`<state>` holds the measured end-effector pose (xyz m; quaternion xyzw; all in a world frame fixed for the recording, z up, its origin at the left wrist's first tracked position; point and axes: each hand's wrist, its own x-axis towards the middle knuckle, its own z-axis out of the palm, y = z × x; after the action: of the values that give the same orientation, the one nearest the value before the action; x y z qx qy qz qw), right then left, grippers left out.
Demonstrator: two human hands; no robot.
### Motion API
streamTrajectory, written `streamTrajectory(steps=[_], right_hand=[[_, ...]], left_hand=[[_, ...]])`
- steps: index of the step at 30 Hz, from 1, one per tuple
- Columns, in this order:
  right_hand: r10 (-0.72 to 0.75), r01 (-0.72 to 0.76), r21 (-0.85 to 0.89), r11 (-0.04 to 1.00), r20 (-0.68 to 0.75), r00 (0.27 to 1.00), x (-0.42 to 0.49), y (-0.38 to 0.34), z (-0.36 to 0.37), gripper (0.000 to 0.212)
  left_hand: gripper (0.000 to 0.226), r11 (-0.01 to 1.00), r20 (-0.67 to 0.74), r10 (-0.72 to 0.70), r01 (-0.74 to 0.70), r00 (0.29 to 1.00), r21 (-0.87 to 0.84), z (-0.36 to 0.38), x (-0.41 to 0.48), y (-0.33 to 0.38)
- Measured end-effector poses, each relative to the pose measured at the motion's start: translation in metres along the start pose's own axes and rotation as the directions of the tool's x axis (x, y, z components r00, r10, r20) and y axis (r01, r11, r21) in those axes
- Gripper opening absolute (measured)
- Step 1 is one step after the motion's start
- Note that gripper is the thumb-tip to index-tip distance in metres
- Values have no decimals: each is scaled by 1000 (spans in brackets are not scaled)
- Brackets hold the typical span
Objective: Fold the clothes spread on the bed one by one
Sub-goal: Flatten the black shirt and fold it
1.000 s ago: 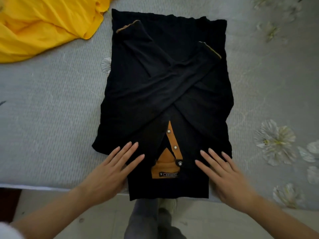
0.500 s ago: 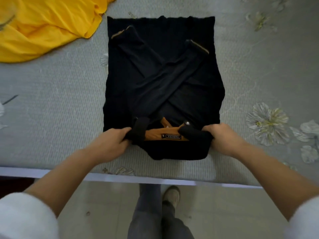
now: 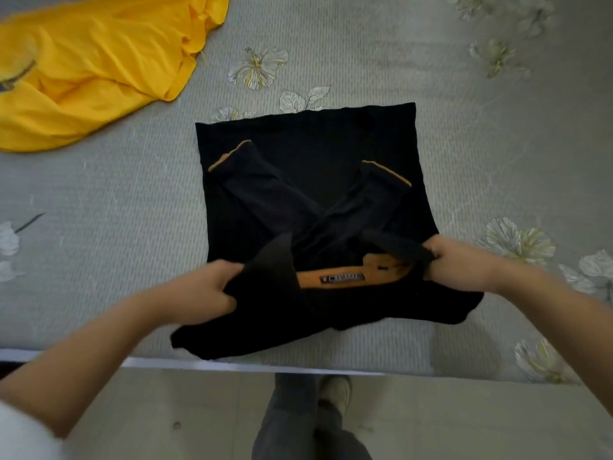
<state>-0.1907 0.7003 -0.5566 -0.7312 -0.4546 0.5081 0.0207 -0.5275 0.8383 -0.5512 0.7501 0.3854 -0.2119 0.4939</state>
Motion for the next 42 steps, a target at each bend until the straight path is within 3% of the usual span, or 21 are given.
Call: streamTrajectory(steps=[4, 10, 13, 15, 17, 19, 21, 22, 24, 26, 28, 31, 35, 38, 42], right_hand=[[36, -24, 72, 997, -171, 985, 48, -23, -46, 40], [55, -56, -2, 998, -204, 977, 122, -59, -111, 30], [92, -86, 33, 996, -256, 962, 156, -67, -135, 17], [122, -128, 8, 992, -368, 922, 176, -65, -135, 9], [121, -234, -139, 962, -550, 826, 187, -59, -121, 33], [-20, -192, -228, 955, -690, 723, 184, -56, -96, 45], [-231, -23, -324, 946, -721, 653, 175, -58, -67, 46], [-320, 41, -387, 921, -693, 647, 172, -59, -53, 47], [-397, 95, -491, 866, -558, 728, 169, -57, -27, 54], [-337, 59, -556, 829, -413, 846, 171, -49, -11, 60], [-252, -16, -574, 819, -385, 888, 174, -34, -6, 59], [-212, -38, -469, 883, -468, 858, 163, -15, -4, 59], [-29, -78, -114, 990, -724, 689, 122, 4, 5, 56], [195, -162, 116, 980, -731, 654, 93, 22, 16, 45], [414, -177, 416, 892, -594, 690, 72, 35, 20, 35]], left_hand=[[52, 986, -39, -9, 2, 999, -168, -67, 42, 6], [47, 969, -72, -110, 90, 991, -229, -148, 116, 6], [35, 963, -271, -206, 146, 940, -226, -171, 151, 1], [25, 969, -409, -232, 175, 882, -173, -173, 170, -7], [37, 964, -460, -266, 223, 847, -146, -163, 181, -14], [53, 971, -582, -201, 240, 788, -11, -146, 183, -19], [55, 950, -747, 45, 203, 663, 238, -124, 178, -18], [55, 934, -757, 158, 153, 634, 324, -112, 175, -14], [57, 903, -669, 270, 58, 692, 425, -83, 173, -7], [61, 884, -560, 208, 91, 802, 458, -56, 174, -11], [59, 884, -557, 95, 188, 825, 429, -41, 179, -24], [56, 896, -601, 70, 214, 797, 388, -35, 179, -34], [59, 955, -750, -34, 243, 660, 171, -16, 155, -26], [60, 933, -807, -300, 333, 509, -137, 9, 126, -22], [61, 730, -659, -681, 366, 319, -577, 44, 96, -15]])
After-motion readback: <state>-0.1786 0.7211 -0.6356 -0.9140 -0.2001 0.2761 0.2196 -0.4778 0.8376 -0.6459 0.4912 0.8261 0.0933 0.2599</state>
